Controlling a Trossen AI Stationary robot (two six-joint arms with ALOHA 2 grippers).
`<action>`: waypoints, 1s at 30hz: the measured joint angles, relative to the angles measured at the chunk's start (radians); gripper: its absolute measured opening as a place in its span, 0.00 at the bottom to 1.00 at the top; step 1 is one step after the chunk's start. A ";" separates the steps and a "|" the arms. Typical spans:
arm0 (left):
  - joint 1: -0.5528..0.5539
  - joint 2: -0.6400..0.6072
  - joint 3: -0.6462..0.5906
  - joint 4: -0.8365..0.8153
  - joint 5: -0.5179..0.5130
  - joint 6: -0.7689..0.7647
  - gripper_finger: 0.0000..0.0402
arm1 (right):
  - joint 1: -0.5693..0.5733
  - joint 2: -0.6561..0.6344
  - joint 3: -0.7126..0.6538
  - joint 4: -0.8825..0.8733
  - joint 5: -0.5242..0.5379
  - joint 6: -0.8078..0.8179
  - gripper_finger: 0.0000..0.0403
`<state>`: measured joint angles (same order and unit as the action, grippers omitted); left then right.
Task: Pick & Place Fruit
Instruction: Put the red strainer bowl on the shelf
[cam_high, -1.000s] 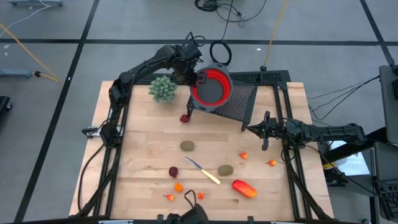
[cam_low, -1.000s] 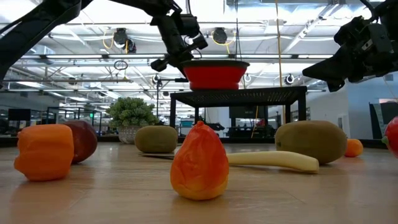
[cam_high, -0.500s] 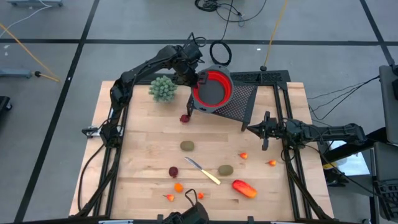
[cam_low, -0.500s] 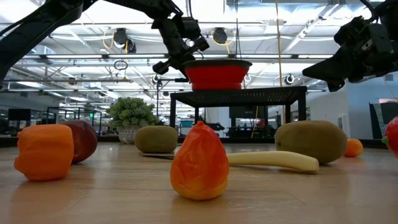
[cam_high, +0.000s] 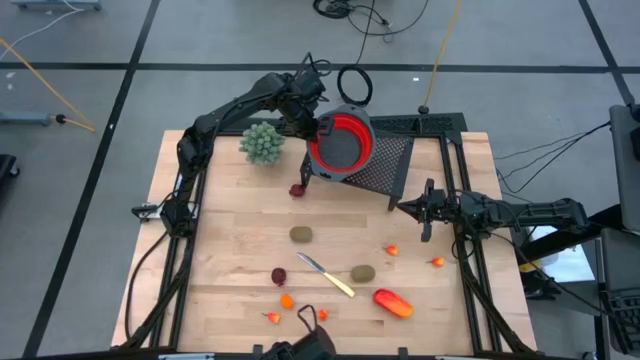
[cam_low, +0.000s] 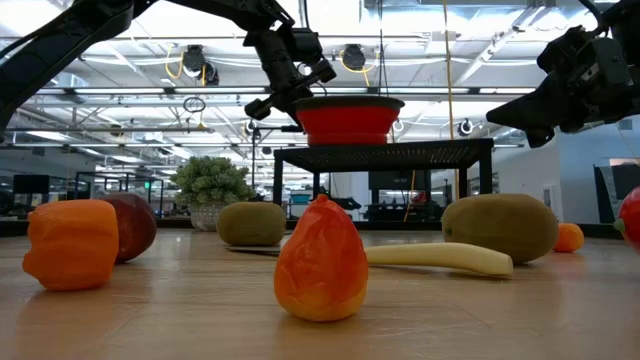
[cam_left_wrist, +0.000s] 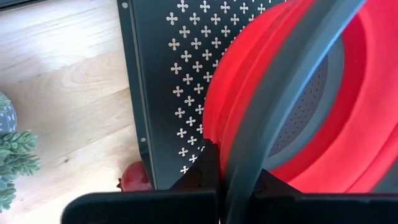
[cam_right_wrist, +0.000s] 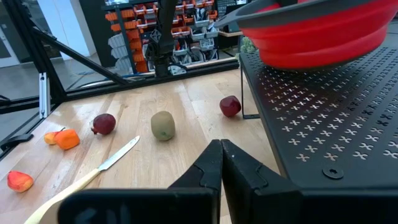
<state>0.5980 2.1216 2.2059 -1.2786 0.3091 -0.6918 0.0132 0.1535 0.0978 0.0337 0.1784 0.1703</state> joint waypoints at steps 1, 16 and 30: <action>0.000 0.000 0.000 0.000 0.000 0.000 0.01 | 0.000 0.000 0.000 0.000 0.000 0.000 0.00; -0.005 0.000 0.000 0.000 -0.001 0.017 0.03 | 0.000 0.000 0.000 0.000 0.000 0.000 0.00; -0.005 0.000 0.000 0.009 -0.005 0.062 0.29 | 0.000 0.000 0.000 0.000 0.000 0.000 0.00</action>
<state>0.5934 2.1216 2.2059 -1.2701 0.3041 -0.6301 0.0132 0.1539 0.0978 0.0334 0.1785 0.1703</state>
